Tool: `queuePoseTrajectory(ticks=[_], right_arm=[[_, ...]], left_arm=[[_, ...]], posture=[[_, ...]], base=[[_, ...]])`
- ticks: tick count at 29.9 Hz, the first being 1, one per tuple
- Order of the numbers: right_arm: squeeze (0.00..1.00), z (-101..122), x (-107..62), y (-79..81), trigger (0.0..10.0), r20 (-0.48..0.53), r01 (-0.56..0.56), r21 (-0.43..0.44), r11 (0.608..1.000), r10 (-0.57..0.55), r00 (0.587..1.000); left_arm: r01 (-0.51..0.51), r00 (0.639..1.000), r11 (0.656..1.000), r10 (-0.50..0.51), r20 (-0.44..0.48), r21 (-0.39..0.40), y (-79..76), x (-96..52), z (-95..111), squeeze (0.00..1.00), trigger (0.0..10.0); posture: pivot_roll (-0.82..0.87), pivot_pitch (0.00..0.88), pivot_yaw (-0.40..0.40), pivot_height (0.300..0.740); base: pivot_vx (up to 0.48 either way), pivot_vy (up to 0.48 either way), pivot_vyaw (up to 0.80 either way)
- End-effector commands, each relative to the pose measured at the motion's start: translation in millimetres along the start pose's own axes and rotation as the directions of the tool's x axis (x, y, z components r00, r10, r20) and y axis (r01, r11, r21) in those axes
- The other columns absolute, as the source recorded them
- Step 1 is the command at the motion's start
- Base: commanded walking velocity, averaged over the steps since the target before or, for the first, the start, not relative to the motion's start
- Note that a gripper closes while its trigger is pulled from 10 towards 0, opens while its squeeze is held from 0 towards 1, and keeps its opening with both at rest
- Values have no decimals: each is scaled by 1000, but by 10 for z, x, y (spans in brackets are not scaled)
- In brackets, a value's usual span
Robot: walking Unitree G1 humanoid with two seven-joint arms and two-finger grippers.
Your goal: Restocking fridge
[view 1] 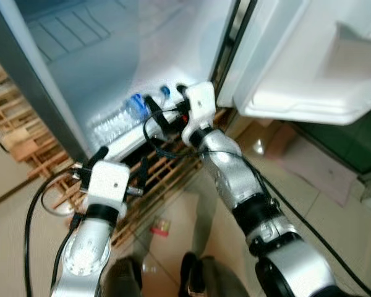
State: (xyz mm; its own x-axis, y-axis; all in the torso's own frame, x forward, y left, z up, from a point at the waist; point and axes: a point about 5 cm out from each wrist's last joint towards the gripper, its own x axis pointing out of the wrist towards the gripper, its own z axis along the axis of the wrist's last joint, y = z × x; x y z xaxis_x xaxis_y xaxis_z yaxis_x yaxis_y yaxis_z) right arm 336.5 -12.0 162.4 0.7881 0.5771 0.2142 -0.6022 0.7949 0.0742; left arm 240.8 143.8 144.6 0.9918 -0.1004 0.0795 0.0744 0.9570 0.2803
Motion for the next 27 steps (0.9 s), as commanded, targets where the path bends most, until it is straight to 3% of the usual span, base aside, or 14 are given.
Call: queuePoseTrajectory(ticks=[1, 3, 6, 7, 8, 11, 12, 13, 15, 19, 22, 23, 27], right_arm=[[0, -3, -75, -86, 10000, -8, 35, -6, 999, -35, 999], [0, -36, -166, -181, 10000, -22, 70, -11, 997, -70, 997], [0, -226, -578, -509, 10000, -118, 196, -24, 980, -197, 973], [0, -226, -578, -509, 10000, -118, 196, -24, 980, -197, 973], [0, -289, -710, -583, 10000, -150, 221, -39, 974, -225, 963], [0, -531, -1178, -775, 10000, -298, 285, -73, 956, -294, 908], [0, -531, -1178, -775, 10000, -298, 285, -73, 956, -294, 908], [0, -648, -1333, -827, 10000, -382, 300, -50, 953, -296, 875], [0, -652, -1635, -1059, 10000, -435, 434, 2, 901, -390, 812], [0, -588, -1737, -1132, 10000, -428, 477, 30, 878, -420, 800], [0, -618, -1755, -1042, 10000, -437, 466, 64, 883, -395, 808], [0, -602, -1689, -979, 10000, -409, 477, 91, 874, -404, 818], [0, -567, -1561, -917, 10000, -392, 441, 104, 892, -371, 842]], left_arm=[[2, 1000, 1000, -3, -22, -28, -30, 26, -66, 0, 10000], [1, 1000, 999, -2, -29, -47, -34, 72, -82, 0, 10000], [6, 999, 996, -9, -36, -92, -25, 242, -114, 0, 10000], [6, 999, 996, -9, -36, -92, -25, 242, -114, 0, 10000], [12, 999, 996, -14, -32, -87, -23, 272, -112, 0, 10000], [42, 999, 998, -43, -23, -50, -17, 314, -127, 0, 10000], [42, 999, 998, -43, -23, -50, -17, 314, -127, 0, 10000], [47, 998, 998, -48, -26, -40, 0, 313, -151, 0, 10000], [48, 998, 999, -48, -32, -15, 93, 274, -174, 0, 10000], [44, 998, 999, -45, -33, -14, 153, 257, -185, 0, 10000], [64, 998, 992, -66, -13, -108, 91, 259, -174, 0, 10000], [81, 996, 981, -84, -10, -177, 8, 243, -181, 0, 10000], [101, 995, 974, -103, 1, -202, -81, 189, -189, 0, 10000]], posture=[[143, 39, -149, 740], [138, 17, -148, 740], [115, 0, -129, 740], [115, 0, -129, 740], [115, 0, -129, 740], [106, 0, -118, 740], [106, 0, -118, 740], [107, 0, -123, 740], [77, 0, -81, 740], [71, 0, -74, 740], [49, 0, -73, 740], [49, 0, -86, 740], [71, 0, -107, 740]], base=[[0, 0, 0], [0, 0, 0], [0, 0, 0], [0, 0, 0], [0, 0, 0], [0, 0, 0], [0, 0, 0], [0, 0, 0], [0, 0, 0], [0, 0, 0], [0, 0, 0], [0, 0, 0], [0, -120, 0]])
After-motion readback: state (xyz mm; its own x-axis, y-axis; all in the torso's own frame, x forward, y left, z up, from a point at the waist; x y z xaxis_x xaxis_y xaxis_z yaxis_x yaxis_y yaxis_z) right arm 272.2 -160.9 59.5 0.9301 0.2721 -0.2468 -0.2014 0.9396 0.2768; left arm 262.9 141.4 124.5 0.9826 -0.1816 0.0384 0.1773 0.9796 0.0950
